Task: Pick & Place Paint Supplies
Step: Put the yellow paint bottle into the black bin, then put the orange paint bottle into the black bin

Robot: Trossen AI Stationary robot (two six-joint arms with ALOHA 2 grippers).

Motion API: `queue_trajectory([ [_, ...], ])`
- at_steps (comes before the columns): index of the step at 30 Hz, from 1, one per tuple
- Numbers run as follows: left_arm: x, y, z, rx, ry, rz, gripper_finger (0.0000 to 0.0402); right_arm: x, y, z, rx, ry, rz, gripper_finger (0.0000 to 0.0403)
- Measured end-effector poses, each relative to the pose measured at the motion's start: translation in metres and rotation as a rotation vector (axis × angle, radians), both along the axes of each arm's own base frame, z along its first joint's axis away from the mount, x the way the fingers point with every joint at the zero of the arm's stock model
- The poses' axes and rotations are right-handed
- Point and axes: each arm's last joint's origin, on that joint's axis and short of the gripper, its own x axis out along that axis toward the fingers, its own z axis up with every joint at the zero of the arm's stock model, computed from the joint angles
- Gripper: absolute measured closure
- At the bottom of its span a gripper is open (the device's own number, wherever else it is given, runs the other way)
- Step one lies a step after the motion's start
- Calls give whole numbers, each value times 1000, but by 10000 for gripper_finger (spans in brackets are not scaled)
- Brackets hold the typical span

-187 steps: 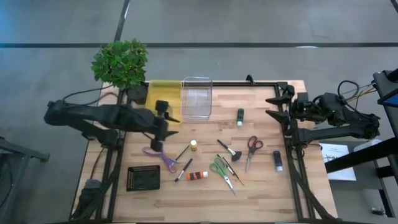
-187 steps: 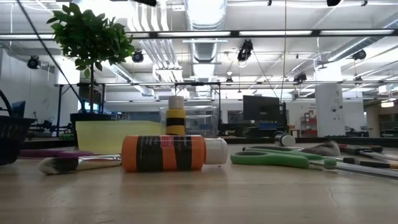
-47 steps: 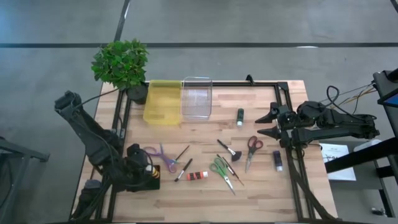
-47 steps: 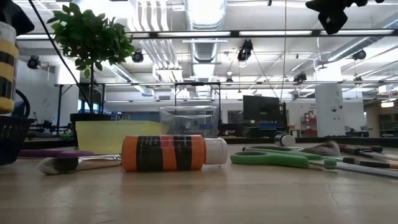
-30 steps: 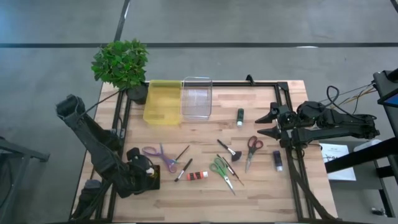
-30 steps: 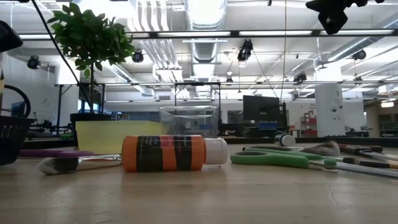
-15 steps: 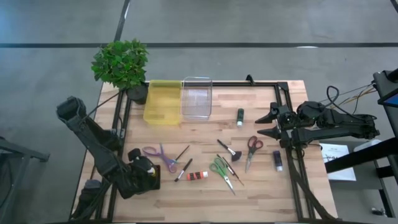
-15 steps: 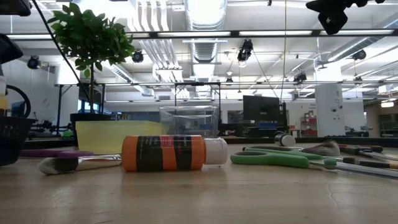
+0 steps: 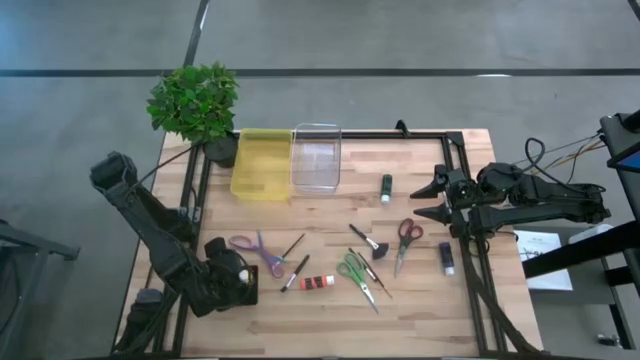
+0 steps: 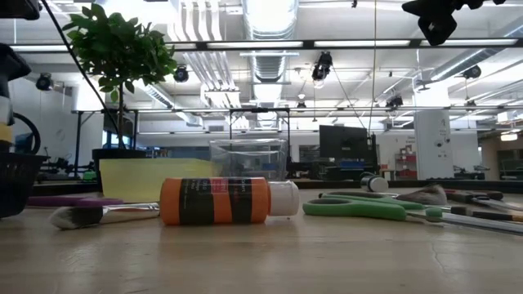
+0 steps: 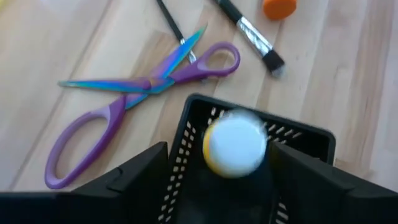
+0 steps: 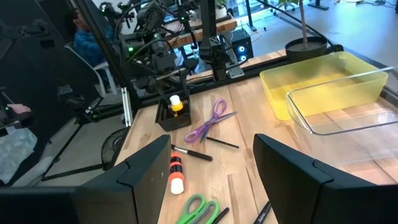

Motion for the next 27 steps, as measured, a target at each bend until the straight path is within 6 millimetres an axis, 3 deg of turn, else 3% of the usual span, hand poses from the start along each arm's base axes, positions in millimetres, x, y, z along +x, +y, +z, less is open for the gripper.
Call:
queue_trajectory([
  [11, -8, 14, 15, 69, -67, -14, 113, 0, 0, 0, -5, -1, 3, 174],
  [20, -6, 26, 52, 318, -482, -46, 112, 3, 1, -2, -71, 3, 43, 174],
  [27, 10, 26, 87, 505, -677, -114, 112, 33, 4, -30, -28, 91, 117, 174],
])
